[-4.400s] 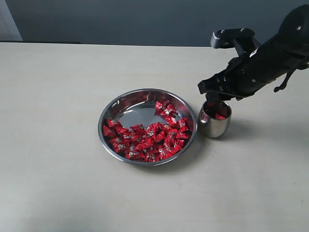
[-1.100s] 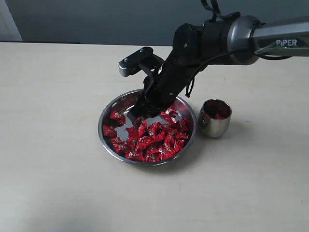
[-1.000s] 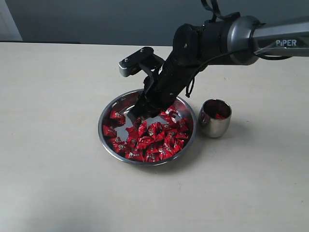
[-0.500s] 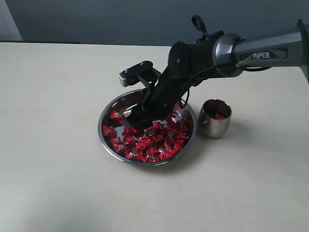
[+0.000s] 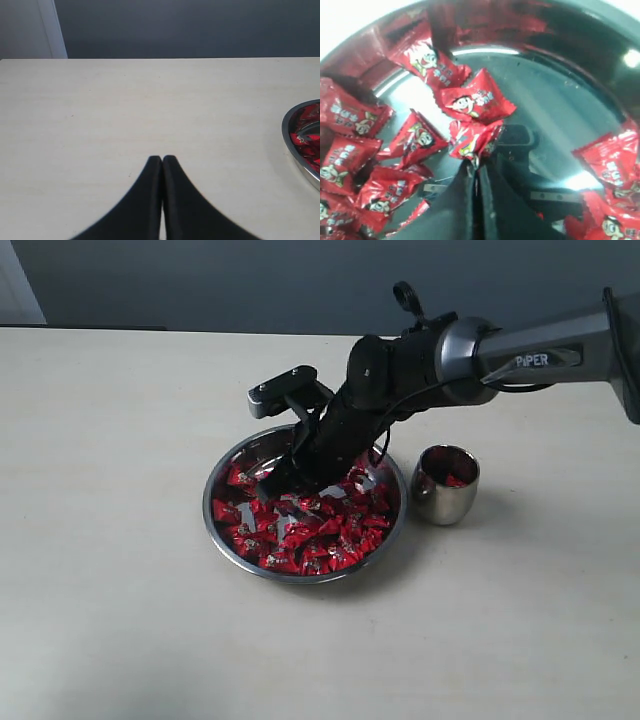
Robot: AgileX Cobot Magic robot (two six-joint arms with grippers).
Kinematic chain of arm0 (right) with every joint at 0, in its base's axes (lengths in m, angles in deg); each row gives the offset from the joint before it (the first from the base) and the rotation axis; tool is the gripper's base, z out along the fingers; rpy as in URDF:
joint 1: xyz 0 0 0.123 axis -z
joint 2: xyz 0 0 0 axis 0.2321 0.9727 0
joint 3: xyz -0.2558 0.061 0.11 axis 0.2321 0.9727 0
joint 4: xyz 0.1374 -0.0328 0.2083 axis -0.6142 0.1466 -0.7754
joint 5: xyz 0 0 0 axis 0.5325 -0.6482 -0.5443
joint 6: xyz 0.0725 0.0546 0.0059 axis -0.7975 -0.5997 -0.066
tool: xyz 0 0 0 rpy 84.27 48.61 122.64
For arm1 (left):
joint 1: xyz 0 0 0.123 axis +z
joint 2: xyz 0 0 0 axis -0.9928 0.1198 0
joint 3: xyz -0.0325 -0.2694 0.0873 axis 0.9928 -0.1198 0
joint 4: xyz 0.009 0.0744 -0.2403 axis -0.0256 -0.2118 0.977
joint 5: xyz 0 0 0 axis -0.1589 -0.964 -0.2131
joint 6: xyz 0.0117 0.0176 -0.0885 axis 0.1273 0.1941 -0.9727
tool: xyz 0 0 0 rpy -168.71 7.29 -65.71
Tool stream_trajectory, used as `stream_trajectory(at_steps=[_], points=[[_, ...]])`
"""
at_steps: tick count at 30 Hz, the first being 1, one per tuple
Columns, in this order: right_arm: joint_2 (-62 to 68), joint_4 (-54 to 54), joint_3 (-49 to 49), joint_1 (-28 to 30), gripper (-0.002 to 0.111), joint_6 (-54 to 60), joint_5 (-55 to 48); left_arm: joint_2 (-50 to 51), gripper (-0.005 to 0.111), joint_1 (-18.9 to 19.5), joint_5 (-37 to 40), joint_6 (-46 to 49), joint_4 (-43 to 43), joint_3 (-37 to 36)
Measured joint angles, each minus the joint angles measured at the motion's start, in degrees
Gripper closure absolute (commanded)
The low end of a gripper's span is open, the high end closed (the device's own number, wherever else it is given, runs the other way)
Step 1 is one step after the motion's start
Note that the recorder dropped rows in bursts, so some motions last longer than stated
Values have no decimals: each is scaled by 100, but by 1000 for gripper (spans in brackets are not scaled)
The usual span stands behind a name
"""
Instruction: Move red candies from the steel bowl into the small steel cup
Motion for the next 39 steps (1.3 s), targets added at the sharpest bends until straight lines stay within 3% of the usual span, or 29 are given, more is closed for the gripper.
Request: stream_trajectory(at_steps=[20, 28, 39], points=[[-533, 219, 0, 0, 107, 0, -239, 0, 106, 0, 0, 0, 0, 0], [-288, 582, 0, 0, 64, -10, -746, 0, 106, 0, 0, 0, 0, 0], [-196, 791, 0, 0, 65, -10, -863, 0, 106, 0, 0, 0, 0, 0]])
